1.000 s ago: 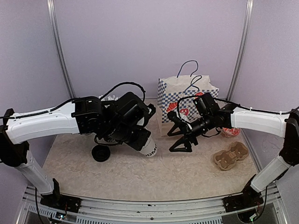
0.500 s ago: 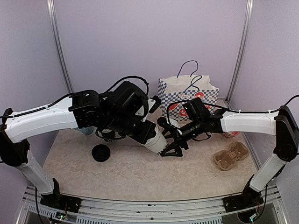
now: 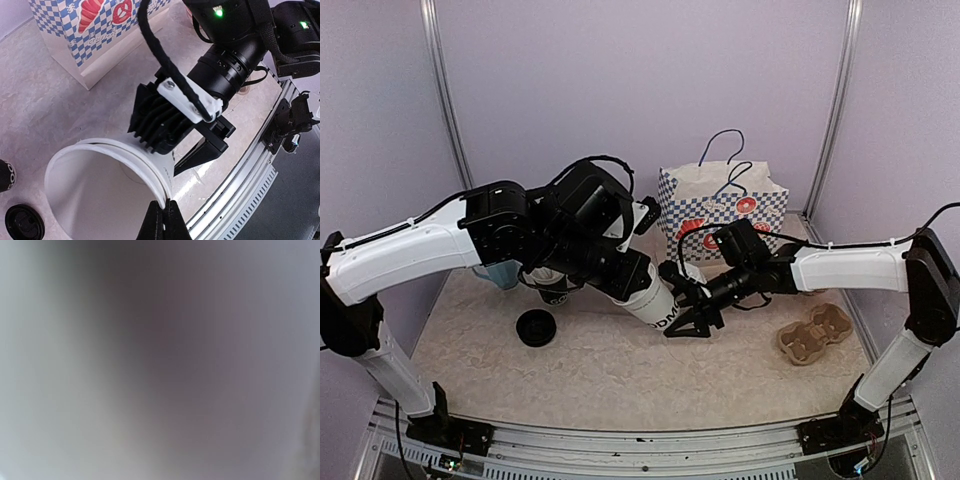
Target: Pack the takeout coffee
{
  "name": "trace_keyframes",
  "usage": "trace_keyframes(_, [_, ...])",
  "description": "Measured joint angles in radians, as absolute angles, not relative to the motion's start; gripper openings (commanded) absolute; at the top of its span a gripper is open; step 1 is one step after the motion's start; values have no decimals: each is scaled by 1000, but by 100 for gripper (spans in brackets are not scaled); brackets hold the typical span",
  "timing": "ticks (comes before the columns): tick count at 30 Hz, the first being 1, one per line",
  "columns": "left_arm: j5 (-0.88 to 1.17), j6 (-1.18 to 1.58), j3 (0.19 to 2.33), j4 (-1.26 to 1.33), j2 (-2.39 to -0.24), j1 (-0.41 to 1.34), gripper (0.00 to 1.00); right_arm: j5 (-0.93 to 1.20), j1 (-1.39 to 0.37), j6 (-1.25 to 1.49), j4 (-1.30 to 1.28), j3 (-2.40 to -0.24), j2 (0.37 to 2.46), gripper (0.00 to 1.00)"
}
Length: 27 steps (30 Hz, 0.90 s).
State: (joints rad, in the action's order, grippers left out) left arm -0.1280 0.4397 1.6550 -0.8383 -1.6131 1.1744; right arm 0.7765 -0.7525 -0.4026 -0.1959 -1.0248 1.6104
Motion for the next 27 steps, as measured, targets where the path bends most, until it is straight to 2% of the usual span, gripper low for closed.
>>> trace_keyframes(4, [-157, 442, 1716, -898, -1613, 1170, 0, 784, -752, -430, -187, -969, 1610, 60])
trace_keyframes(6, [-170, 445, 1753, -927, -1611, 1161, 0, 793, -752, -436, -184, -943, 1610, 62])
trace_keyframes(9, [-173, 449, 1766, -936, -1601, 1145, 0, 803, -752, -443, -184, -930, 1610, 78])
trace_keyframes(11, [-166, 453, 1766, -942, -1595, 1135, 0, 806, -750, -440, -177, -931, 1610, 97])
trace_keyframes(12, [-164, 456, 1766, -945, -1594, 1134, 0, 808, -745, -440, -174, -933, 1610, 99])
trace_keyframes(27, [-87, 459, 1712, -907, -1594, 1134, 0, 912, -686, -426, -199, -1057, 1609, 99])
